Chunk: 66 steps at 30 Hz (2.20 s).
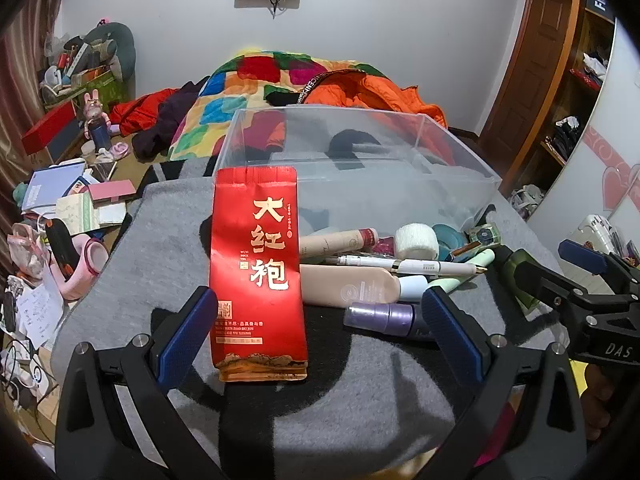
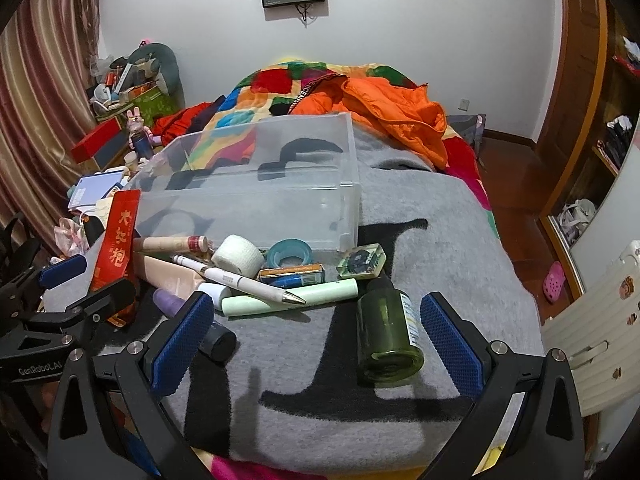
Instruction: Organize objects
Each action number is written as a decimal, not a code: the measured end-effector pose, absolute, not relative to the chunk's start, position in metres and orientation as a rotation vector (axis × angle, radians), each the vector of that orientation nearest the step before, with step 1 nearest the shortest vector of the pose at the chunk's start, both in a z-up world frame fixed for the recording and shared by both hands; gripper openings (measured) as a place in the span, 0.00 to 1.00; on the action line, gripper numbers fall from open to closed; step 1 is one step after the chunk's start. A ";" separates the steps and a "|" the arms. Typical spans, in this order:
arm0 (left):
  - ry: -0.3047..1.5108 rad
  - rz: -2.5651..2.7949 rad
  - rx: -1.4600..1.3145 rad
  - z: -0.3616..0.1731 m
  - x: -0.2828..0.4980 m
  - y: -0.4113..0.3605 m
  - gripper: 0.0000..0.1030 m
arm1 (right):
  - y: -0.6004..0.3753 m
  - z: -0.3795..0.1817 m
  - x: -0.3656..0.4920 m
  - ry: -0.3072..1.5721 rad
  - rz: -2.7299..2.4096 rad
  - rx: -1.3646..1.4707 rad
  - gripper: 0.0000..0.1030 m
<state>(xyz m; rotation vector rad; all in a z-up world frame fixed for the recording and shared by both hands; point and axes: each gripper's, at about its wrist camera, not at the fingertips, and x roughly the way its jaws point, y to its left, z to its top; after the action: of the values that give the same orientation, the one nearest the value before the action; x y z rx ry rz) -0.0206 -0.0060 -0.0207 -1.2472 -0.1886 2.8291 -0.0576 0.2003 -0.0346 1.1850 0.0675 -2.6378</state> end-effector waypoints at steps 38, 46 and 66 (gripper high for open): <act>-0.214 2.940 -1.385 -0.063 -0.031 -0.036 0.54 | 0.255 -0.079 -0.077 -0.054 -2.647 1.381 0.37; -0.215 2.993 -1.259 -0.032 -0.023 -0.037 0.54 | 0.260 -0.047 -0.073 -0.126 -2.704 1.238 0.37; -0.228 2.952 -1.032 0.021 -0.078 -0.033 0.54 | 0.177 0.003 -0.140 -0.075 -2.644 0.947 0.37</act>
<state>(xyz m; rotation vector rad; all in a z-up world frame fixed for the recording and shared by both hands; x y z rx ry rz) -0.0782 -0.0326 0.0208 -1.0316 -0.2282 2.9517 -0.1401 0.1768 0.0031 0.9471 -0.0754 -2.6440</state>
